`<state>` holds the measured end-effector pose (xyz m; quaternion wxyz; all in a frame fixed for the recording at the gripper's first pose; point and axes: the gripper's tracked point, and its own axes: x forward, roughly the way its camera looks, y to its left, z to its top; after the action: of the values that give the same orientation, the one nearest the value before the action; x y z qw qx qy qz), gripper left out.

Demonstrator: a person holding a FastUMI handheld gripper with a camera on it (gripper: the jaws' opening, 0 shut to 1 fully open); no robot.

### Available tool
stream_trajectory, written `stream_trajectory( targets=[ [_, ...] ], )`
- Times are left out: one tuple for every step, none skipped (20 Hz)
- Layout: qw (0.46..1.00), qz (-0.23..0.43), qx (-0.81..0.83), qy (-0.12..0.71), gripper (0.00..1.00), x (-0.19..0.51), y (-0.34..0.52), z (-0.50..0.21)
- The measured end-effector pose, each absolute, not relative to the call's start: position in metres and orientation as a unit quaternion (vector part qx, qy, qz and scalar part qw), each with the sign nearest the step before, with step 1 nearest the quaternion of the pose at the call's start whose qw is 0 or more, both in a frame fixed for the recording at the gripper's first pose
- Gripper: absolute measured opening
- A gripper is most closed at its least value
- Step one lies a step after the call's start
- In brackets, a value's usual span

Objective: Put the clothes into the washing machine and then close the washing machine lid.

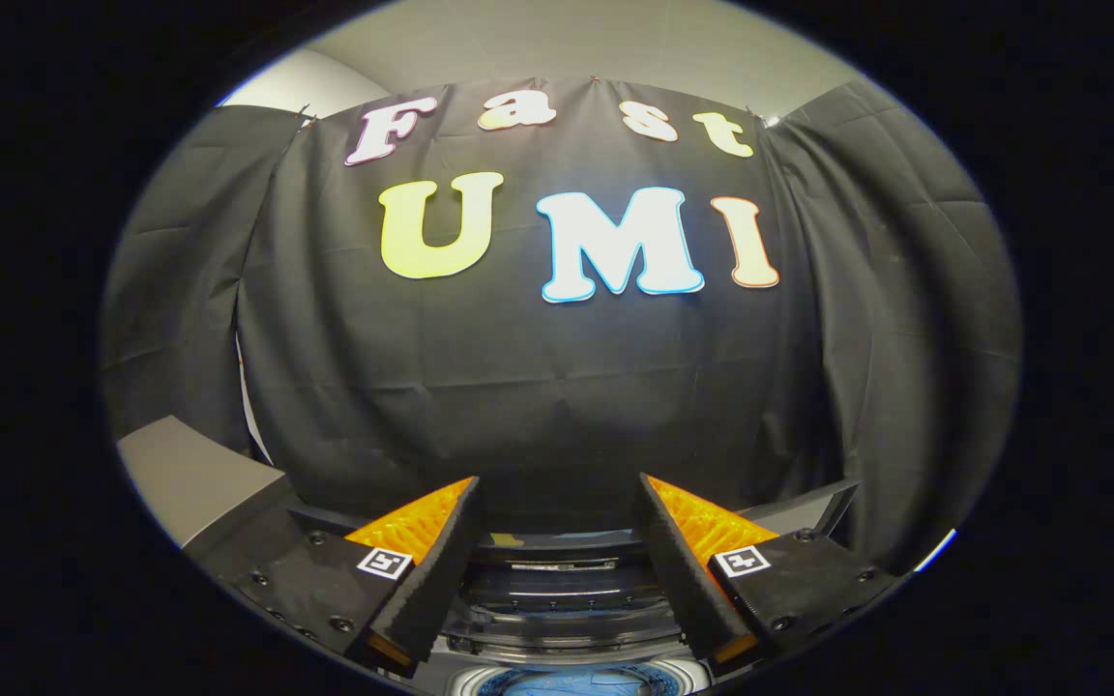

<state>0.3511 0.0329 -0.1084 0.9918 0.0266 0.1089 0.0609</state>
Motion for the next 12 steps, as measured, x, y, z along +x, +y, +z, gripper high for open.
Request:
stream_trajectory(
  targets=[
    [0.992, 0.063, 0.026, 0.107, 0.98, 0.347, 0.032, -0.109],
    [0.992, 0.064, 0.028, 0.104, 0.98, 0.344, 0.031, -0.108],
    [0.992, 0.065, 0.031, 0.103, 0.98, 0.343, 0.032, -0.107],
    [0.992, 0.066, 0.031, 0.101, 0.98, 0.342, 0.032, -0.105],
    [0.993, 0.066, 0.031, 0.098, 0.98, 0.34, 0.031, -0.105],
    [0.993, 0.065, 0.031, 0.096, 0.98, 0.337, 0.03, -0.104],
    [0.993, 0.065, 0.031, 0.094, 0.98, 0.331, 0.029, -0.104],
    [0.993, 0.063, 0.033, 0.093, 0.98, 0.325, 0.028, -0.105],
    [0.993, 0.061, 0.034, 0.093, 0.97, 0.313, 0.027, -0.107],
    [0.993, 0.06, 0.034, 0.093, 0.97, 0.305, 0.026, -0.108],
    [0.993, 0.06, 0.033, 0.092, 0.97, 0.3, 0.026, -0.107],
    [0.993, 0.06, 0.033, 0.093, 0.98, 0.293, 0.025, -0.108]
  ],
)
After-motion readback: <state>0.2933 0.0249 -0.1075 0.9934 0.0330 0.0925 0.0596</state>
